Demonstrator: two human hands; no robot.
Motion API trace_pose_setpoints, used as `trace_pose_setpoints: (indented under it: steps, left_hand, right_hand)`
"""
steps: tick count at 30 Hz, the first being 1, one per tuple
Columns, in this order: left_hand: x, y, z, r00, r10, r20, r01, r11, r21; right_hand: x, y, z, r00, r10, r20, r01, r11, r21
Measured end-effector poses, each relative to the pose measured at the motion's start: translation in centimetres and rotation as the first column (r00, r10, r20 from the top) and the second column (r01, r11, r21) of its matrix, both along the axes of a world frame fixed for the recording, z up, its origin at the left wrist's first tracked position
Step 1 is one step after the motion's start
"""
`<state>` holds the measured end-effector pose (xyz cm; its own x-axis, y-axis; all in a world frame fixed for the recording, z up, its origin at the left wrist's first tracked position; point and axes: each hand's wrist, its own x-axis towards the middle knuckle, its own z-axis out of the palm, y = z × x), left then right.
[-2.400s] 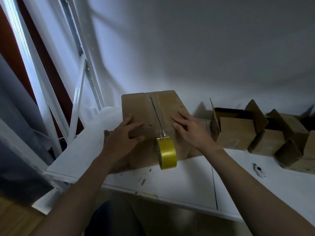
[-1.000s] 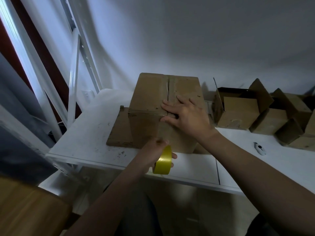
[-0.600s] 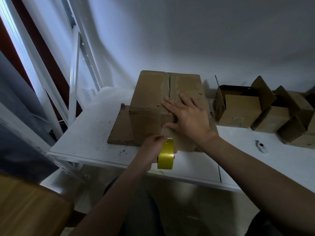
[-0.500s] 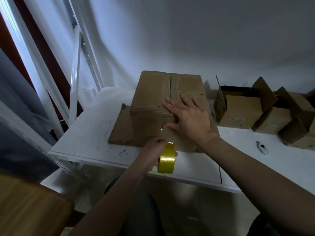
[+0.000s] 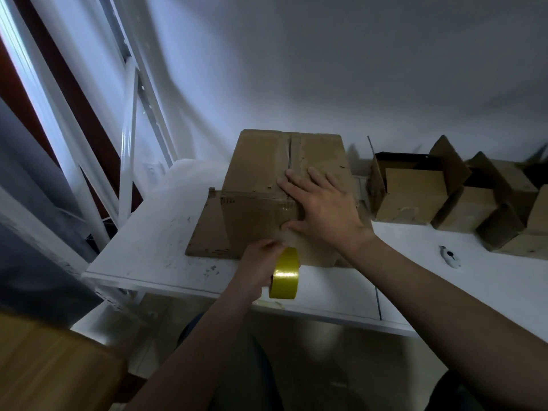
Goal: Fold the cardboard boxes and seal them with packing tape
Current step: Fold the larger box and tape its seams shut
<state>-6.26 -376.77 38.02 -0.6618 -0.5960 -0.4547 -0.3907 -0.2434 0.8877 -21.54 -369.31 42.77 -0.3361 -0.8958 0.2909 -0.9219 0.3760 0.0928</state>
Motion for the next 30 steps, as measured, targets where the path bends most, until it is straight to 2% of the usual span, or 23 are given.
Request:
trace_pose_setpoints:
  steps: [4, 6, 9, 11, 14, 16, 22, 24, 26, 30]
  left_hand:
    - [-0.1, -0.1, 0.0, 1.0, 0.009, 0.017, -0.01, 1.0, 0.014]
    - [-0.6, 0.2, -0.2, 0.999, 0.009, 0.037, -0.009, 1.0, 0.003]
    - [-1.3, 1.0, -0.6, 0.996, 0.047, 0.078, -0.039, 0.994, -0.105]
    - [-1.8, 1.8, -0.9, 0.992, 0.061, 0.107, -0.04, 0.982, -0.184]
    - [-2.5, 3.0, -1.0, 0.99, 0.111, 0.085, -0.09, 0.971, -0.221]
    - [-2.9, 3.7, -1.2, 0.987, 0.148, 0.07, -0.125, 0.958, -0.258]
    - [-3.5, 5.7, -2.2, 0.971, 0.237, 0.024, -0.225, 0.946, -0.234]
    - [-3.8, 5.9, -2.1, 0.962, 0.27, 0.034, -0.257, 0.944, -0.209]
    - [-4.1, 5.9, -2.1, 0.953, 0.298, 0.046, -0.287, 0.943, -0.167]
    - [-4.6, 6.0, -1.9, 0.941, 0.332, 0.065, -0.314, 0.929, -0.193]
  right_hand:
    - [-0.5, 4.0, 0.5, 0.998, -0.037, 0.051, 0.047, 0.98, -0.196]
    - [-1.4, 7.1, -0.6, 0.983, -0.107, 0.148, 0.143, 0.955, -0.259]
    - [-3.3, 12.1, -3.6, 0.924, -0.272, 0.269, 0.349, 0.887, -0.301]
    - [-5.0, 15.3, -5.8, 0.848, -0.382, 0.368, 0.475, 0.855, -0.206]
    - [-7.6, 19.3, -9.2, 0.728, -0.572, 0.377, 0.593, 0.802, 0.07]
    - [-9.3, 21.5, -11.0, 0.649, -0.647, 0.399, 0.633, 0.751, 0.188]
    - [-13.1, 24.3, -13.4, 0.514, -0.721, 0.464, 0.655, 0.68, 0.33]
    - [-14.1, 24.6, -13.8, 0.511, -0.735, 0.446, 0.648, 0.67, 0.362]
    - [-14.8, 24.7, -14.2, 0.561, -0.719, 0.411, 0.635, 0.692, 0.344]
    - [-14.8, 24.1, -15.2, 0.683, -0.574, 0.451, 0.6, 0.794, 0.102]
